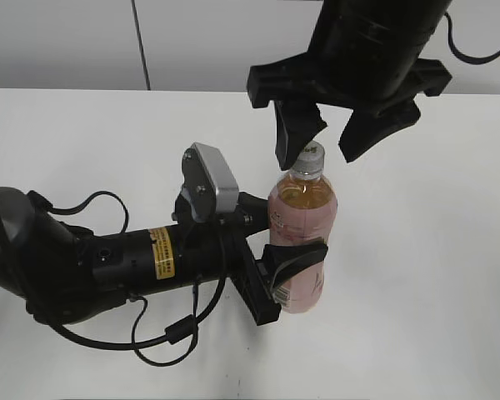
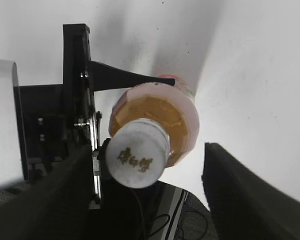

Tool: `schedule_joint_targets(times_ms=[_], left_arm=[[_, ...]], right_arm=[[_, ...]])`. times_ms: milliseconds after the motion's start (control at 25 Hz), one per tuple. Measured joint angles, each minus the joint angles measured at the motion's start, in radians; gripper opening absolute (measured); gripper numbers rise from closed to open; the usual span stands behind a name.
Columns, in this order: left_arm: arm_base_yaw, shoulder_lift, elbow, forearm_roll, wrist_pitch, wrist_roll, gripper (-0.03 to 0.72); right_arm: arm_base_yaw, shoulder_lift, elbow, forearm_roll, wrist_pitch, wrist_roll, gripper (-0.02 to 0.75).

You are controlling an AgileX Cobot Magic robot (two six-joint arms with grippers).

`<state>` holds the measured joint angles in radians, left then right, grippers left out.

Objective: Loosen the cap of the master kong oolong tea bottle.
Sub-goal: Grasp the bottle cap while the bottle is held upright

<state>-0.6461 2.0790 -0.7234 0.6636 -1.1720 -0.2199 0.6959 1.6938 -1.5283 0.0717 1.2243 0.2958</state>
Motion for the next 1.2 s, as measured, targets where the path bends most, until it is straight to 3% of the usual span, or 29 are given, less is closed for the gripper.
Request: schedule_joint_targets(times_ms=[280,400,520,640,800,1080,1200], left_arm=[[0.000,0.000,0.000,0.000,0.000,0.000,0.385],[0.000,0.000,0.000,0.000,0.000,0.000,0.385],[0.000,0.000,-0.001,0.000,0.000,0.000,0.385],[0.000,0.000,-0.001,0.000,0.000,0.000,0.385],[0.000,0.000,-0.001,0.001,0.000,0.000,0.385],[0.000,0.000,-0.001,0.003,0.000,0.003,0.385],[0.000,0.000,-0.001,0.004,0.000,0.003,0.385]], right_arm=[[0.000,0.003,0.005,0.001,-0.001,0.001,0.480],[0.000,0.003,0.005,0.001,-0.001,0.001,0.408],[0.000,0.003,0.005,0.013,-0.004,-0.033,0.275],[0.000,0.003,0.005,0.015,-0.005,-0.161,0.265],[0.000,0.003,0.005,0.015,-0.005,-0.459,0.265],[0.000,0.000,0.005,0.009,-0.009,-1.324,0.265],[0.000,0.000,0.002,0.008,-0.009,-1.536,0.260]])
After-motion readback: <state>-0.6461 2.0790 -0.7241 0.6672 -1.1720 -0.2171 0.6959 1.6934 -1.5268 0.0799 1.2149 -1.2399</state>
